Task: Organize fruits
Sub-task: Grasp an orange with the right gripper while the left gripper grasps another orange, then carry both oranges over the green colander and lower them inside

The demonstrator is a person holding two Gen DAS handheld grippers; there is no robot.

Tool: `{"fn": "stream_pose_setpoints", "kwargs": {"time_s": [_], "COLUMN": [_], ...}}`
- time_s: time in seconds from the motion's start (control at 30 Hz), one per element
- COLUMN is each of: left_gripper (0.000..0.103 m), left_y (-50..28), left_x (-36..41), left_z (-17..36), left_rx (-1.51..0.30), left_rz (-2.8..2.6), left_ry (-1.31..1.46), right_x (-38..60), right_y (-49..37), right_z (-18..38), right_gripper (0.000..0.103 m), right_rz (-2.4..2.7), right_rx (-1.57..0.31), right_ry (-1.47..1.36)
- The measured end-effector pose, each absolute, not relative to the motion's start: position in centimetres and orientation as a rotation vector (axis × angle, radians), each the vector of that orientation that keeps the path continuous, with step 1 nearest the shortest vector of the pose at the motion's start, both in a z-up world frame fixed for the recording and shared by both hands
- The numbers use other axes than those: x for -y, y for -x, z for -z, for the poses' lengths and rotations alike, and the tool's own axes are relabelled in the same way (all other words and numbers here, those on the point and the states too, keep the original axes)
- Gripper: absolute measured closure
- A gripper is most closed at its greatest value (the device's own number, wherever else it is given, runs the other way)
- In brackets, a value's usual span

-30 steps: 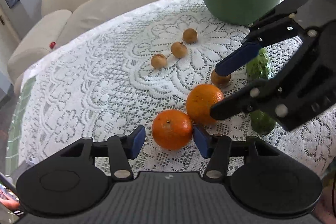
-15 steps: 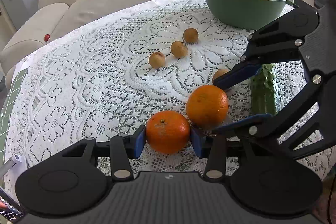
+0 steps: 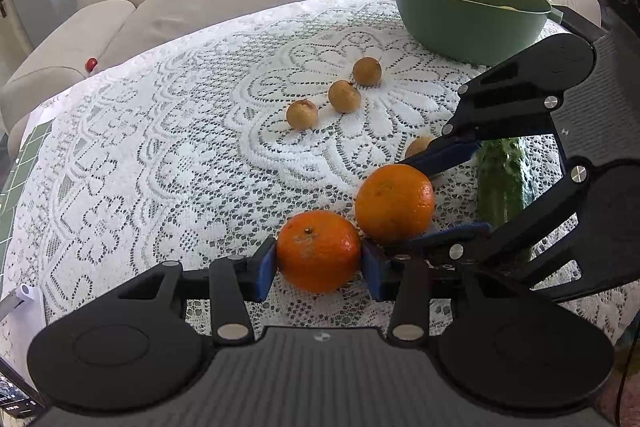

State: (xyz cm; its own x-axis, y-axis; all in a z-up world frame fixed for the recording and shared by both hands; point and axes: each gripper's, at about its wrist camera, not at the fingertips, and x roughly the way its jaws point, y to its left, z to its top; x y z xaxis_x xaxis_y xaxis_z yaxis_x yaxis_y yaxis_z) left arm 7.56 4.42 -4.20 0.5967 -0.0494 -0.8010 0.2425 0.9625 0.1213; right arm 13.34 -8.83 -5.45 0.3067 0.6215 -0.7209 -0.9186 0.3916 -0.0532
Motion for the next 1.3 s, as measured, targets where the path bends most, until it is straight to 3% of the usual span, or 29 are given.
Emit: {"fn": "stream_pose_setpoints", "kwargs": {"time_s": [0.9, 1.3], "left_gripper": [0.054, 0.054], "left_y": [-8.5, -12.2], "left_x": [-3.8, 0.5], "left_z": [-0.2, -2.9], "left_rx": [-0.799, -0.751], "left_rz": [0.059, 0.122], "left_ry": [0.101, 0.157], "right_x": [14.1, 18.9], "right_y": [-17.4, -21.1], "right_z": [0.5, -1.5], "right_gripper": [0.06, 0.06], "right_rz": [-0.847, -0.681], "right_rx": [-0.69, -0.677], "right_ry": [0.338, 0.267]}}
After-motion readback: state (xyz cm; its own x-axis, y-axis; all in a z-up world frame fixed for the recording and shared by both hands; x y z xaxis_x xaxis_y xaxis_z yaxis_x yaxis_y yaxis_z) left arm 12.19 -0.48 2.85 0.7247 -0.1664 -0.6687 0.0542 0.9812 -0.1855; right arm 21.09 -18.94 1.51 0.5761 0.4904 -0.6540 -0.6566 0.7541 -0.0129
